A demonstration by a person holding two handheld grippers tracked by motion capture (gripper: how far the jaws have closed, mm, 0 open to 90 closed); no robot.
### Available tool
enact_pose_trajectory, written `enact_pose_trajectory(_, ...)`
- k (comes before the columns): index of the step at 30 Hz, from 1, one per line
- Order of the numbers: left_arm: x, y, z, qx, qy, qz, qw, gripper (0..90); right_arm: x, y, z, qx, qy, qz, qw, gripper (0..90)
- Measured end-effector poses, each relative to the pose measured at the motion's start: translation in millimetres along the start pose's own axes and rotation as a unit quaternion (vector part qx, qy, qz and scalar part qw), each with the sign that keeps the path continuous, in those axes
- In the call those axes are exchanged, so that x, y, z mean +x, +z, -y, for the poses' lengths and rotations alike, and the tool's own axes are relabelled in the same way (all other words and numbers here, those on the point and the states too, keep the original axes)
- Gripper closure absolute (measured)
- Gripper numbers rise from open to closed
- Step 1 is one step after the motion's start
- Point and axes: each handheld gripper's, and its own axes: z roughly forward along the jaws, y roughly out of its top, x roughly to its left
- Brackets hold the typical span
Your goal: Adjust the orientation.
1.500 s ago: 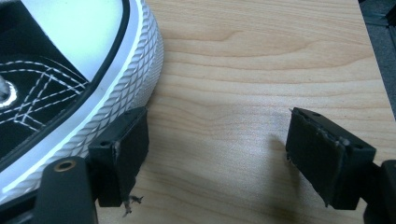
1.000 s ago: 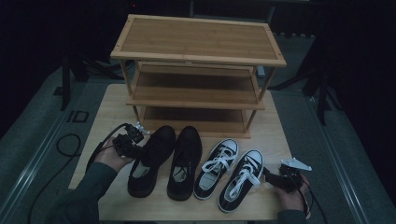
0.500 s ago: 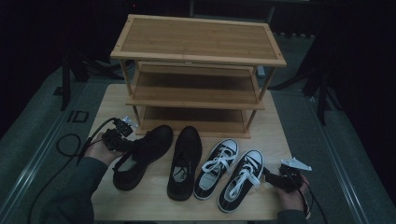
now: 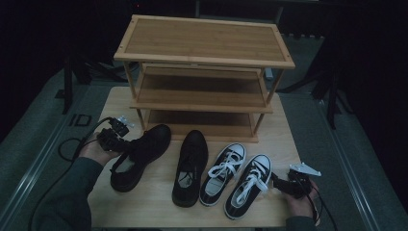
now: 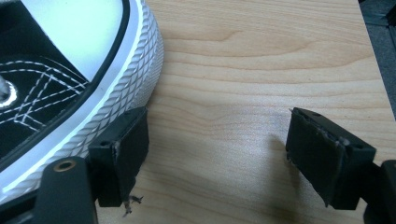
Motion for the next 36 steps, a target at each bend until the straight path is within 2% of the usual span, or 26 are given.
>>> enact_pose_trajectory(8,8.3,-0.5,-0.6,-0.002,-0.003,-0.002,1.0000,83.7,0.0,0.0,0.0,0.000,0.000,0.000,1.0000,21.1)
enact_pose_trajectory(10,9.5,-1.0,-0.7,-0.002,-0.005,0.004,1.0000,82.7,0.0,0.0,0.0,0.000,0.000,0.000,1.0000,21.1)
enact_pose_trajectory(15,9.6,-11.8,-1.0,-0.028,-0.010,0.021,0.9993,75.8,0.0,0.0,0.0,0.000,0.000,0.000,1.0000,21.1)
enact_pose_trajectory(19,6.7,-24.5,-5.5,-0.038,-0.003,0.020,0.9991,73.8,0.0,0.0,0.0,0.000,0.000,0.000,1.0000,21.1)
enact_pose_trajectory(23,2.1,-29.8,-10.3,-0.041,0.007,0.018,0.9990,72.4,0.0,0.0,0.0,0.000,0.000,0.000,1.0000,21.1)
enact_pose_trajectory(36,-16.9,-26.4,-20.0,-0.041,0.034,0.031,0.9981,71.8,0.0,0.0,0.0,0.000,0.000,0.000,1.0000,21.1)
